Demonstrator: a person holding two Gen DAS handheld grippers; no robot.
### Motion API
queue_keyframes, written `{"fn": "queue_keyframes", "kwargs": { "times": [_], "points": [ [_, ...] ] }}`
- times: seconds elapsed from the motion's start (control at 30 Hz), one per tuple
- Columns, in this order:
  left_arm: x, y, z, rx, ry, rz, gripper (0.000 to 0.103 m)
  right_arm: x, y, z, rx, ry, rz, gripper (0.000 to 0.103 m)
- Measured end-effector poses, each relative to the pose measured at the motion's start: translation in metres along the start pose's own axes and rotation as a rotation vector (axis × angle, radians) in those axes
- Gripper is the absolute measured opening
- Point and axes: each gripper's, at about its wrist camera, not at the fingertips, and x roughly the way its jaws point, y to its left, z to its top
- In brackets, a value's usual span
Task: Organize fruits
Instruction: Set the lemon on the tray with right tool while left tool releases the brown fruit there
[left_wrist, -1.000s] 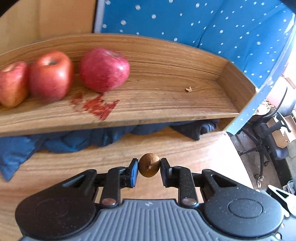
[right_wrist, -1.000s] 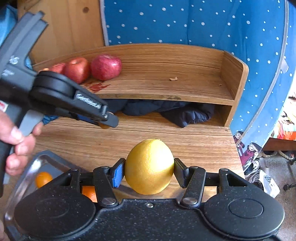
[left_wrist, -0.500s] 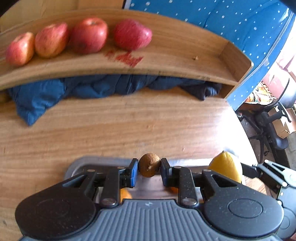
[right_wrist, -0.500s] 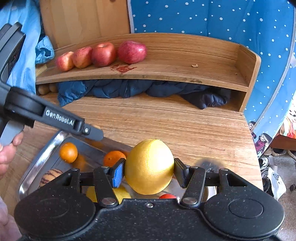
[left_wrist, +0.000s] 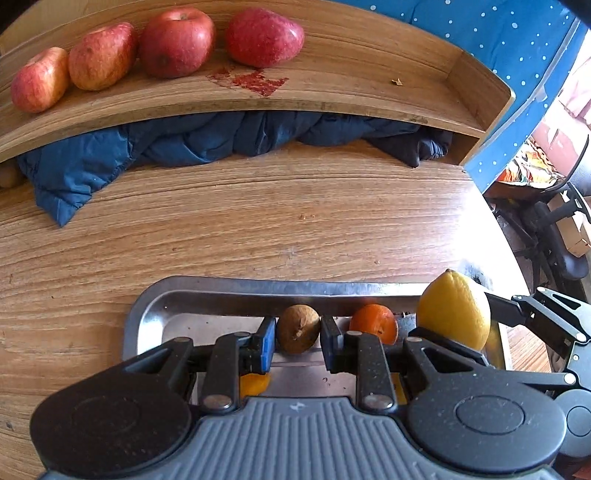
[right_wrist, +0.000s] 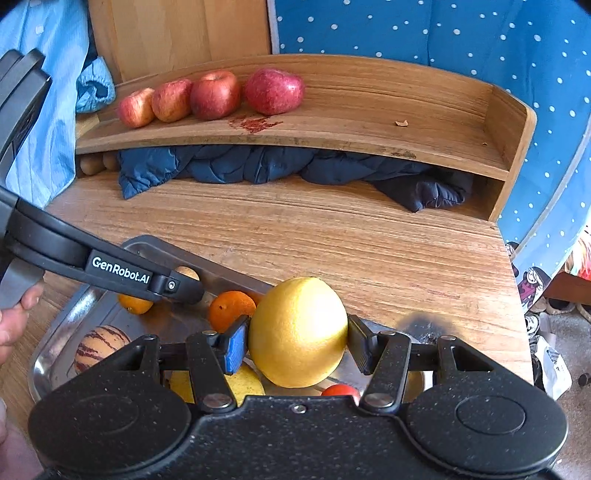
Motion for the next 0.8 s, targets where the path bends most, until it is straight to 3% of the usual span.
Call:
{"fn": "queue_keyframes", "kwargs": {
  "times": [0.33,0.63,0.73,0.8],
  "points": [
    [0.005,0.004,-0.001,-0.014,0.017,-0.01,0.028,0.006,0.002,0.002,-0.037,0.028,-0.008,0.058],
    [0.008,0.005,0.001,0.019,0.023,-0.012,0.029,0.005,0.004,0.003,-0.016,-0.009,-0.031,0.059],
    [0.006,0.006,0.002,0.011,0.022,-0.021,0.035,0.0,0.006,0.004,-0.015,-0.032,-0.05,0.065],
    [0.002,0.006,0.002,0.006,0.011,-0.024,0.048,-0.005,0.006,0.003,-0.011,-0.041,-0.062,0.07]
  ]
}}
